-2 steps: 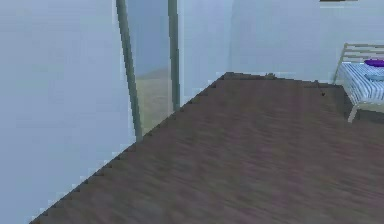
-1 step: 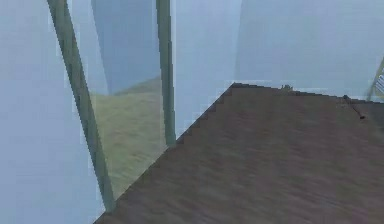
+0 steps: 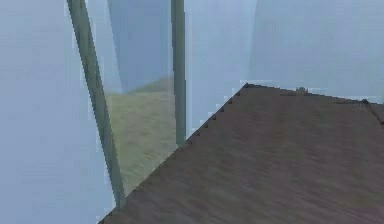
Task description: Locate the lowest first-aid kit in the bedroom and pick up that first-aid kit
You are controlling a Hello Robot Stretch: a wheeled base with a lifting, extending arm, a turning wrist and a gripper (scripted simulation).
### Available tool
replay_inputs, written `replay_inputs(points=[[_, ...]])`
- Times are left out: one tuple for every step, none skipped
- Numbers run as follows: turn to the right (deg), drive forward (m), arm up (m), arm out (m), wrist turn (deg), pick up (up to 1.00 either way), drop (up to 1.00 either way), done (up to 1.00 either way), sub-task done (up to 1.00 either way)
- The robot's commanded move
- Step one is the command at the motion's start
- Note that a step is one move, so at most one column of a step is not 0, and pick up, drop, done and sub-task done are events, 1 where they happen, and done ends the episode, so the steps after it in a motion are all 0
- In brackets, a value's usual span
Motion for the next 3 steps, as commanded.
replay_inputs(points=[[0.0,1.00,0.00,0.00,0.0,0.00,0.00,0.00,0.00],[-6.0,0.00,0.00,0.00,0.0,0.00,0.00,0.00,0.00],[0.0,0.10,0.00,0.00,0.0,0.00,0.00,0.00,0.00]])
